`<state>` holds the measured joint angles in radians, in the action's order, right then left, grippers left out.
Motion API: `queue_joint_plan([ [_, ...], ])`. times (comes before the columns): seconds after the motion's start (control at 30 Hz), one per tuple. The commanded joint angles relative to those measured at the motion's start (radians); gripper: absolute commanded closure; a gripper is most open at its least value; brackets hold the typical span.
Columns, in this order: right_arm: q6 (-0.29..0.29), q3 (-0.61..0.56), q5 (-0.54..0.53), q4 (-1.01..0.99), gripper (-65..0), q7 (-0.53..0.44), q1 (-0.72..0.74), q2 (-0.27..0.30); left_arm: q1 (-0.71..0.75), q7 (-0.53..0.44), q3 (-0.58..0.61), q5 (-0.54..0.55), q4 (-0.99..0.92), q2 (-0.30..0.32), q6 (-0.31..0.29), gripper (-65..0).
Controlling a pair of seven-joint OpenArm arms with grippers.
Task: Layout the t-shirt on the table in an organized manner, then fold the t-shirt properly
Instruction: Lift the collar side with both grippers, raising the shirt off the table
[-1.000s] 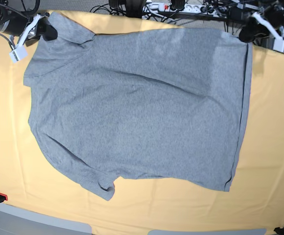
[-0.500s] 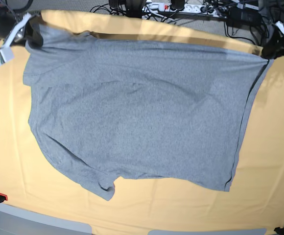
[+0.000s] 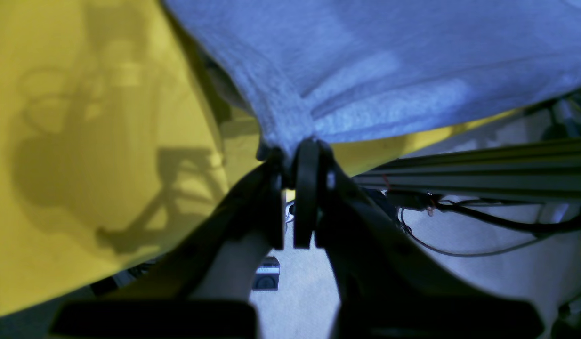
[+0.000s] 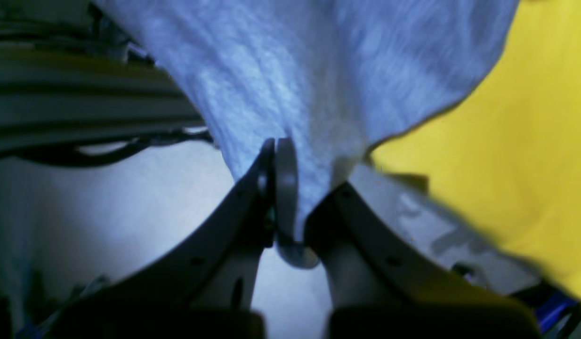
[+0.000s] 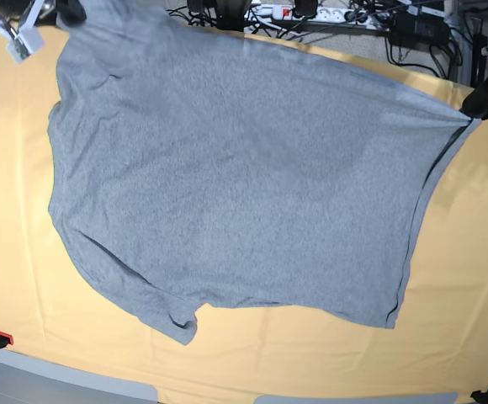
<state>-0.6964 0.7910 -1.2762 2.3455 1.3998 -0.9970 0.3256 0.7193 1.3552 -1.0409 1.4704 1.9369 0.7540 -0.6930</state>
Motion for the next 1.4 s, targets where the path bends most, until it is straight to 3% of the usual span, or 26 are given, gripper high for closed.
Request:
queue_joint_plan([
  [0.0,-0.002,0.010,-0.010,0.011,0.0,-0.004,-0.029,0.009,0.015,-0.005,-0.012,0.013,0.011,0.032,-0.005,0.0],
  [0.13,-0.002,0.010,-0.007,0.011,0.0,-0.004,-0.084,0.007,0.059,0.041,-0.013,0.013,0.012,0.052,-0.005,0.0],
  [0.43,-0.002,0.010,-0.008,0.011,0.0,-0.004,-0.174,0.007,0.076,0.041,-0.013,0.013,0.012,0.079,-0.005,0.0],
  [0.6,-0.002,0.010,-0.011,0.011,0.0,-0.004,-0.211,0.006,0.173,0.041,-0.013,0.013,0.050,0.114,-0.005,0.0],
  [0.77,-0.002,0.010,-0.010,0.011,0.0,-0.004,-0.211,0.006,0.265,0.041,-0.065,0.013,0.119,0.112,-0.005,0.0],
  [1.03,-0.002,0.010,-0.011,0.011,0.0,-0.004,-0.211,0.006,0.419,0.041,-0.262,0.013,0.126,0.108,-0.005,0.0],
  [1.37,-0.002,0.010,-0.011,0.011,0.0,-0.004,-0.264,-0.015,0.518,0.041,-0.275,0.013,0.141,0.054,-0.005,0.0],
])
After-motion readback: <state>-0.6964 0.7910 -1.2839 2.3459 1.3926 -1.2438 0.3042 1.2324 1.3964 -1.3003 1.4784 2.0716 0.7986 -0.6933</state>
